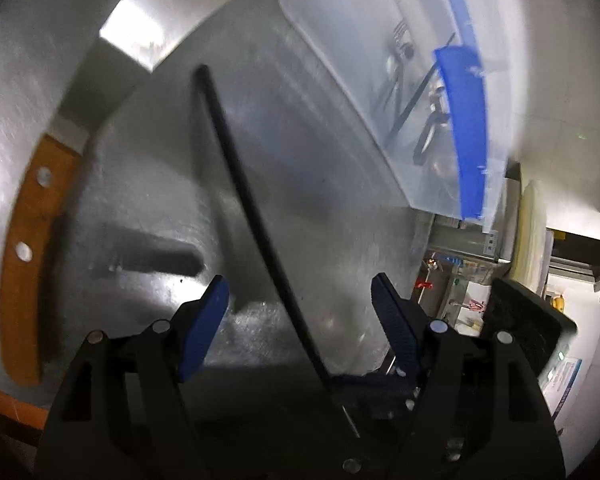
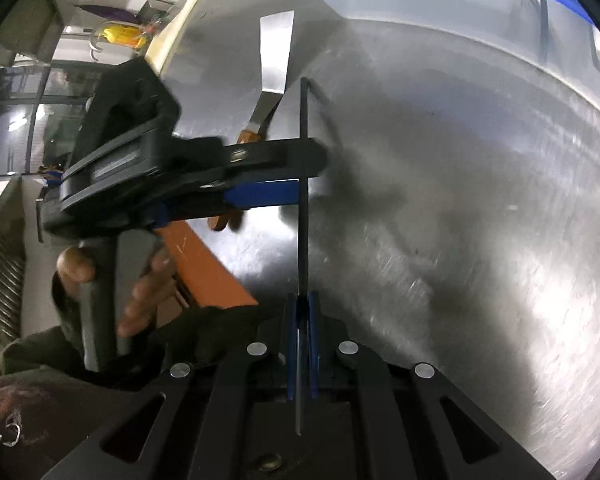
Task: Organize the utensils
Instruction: 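Grasp the second black chopstick with the right tool, then carry the chopstick into the clear box and open the right tool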
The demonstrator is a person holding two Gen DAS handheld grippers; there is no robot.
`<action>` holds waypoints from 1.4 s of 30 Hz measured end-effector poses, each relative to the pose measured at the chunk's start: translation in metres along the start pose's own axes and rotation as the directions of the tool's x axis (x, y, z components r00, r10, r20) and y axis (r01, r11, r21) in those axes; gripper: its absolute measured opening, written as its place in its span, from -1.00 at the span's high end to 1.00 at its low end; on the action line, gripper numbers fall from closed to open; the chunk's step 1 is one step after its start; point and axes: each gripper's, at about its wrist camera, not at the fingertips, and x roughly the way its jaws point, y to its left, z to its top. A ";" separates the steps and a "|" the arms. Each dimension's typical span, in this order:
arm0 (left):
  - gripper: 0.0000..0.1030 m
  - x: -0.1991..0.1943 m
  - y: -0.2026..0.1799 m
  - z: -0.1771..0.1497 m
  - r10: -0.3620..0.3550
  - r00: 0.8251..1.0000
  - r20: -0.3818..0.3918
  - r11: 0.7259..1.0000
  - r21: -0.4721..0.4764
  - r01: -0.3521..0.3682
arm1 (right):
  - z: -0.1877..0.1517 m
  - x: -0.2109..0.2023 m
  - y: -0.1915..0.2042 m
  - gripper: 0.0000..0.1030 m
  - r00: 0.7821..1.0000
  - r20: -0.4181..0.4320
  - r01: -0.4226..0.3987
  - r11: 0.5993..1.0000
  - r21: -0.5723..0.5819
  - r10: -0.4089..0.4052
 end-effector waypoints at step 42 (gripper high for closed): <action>0.87 0.094 -0.246 0.210 0.277 0.960 -0.031 0.835 0.503 -0.225 | 0.188 -0.112 -0.077 0.89 0.908 0.324 0.206 0.957 0.204 -0.265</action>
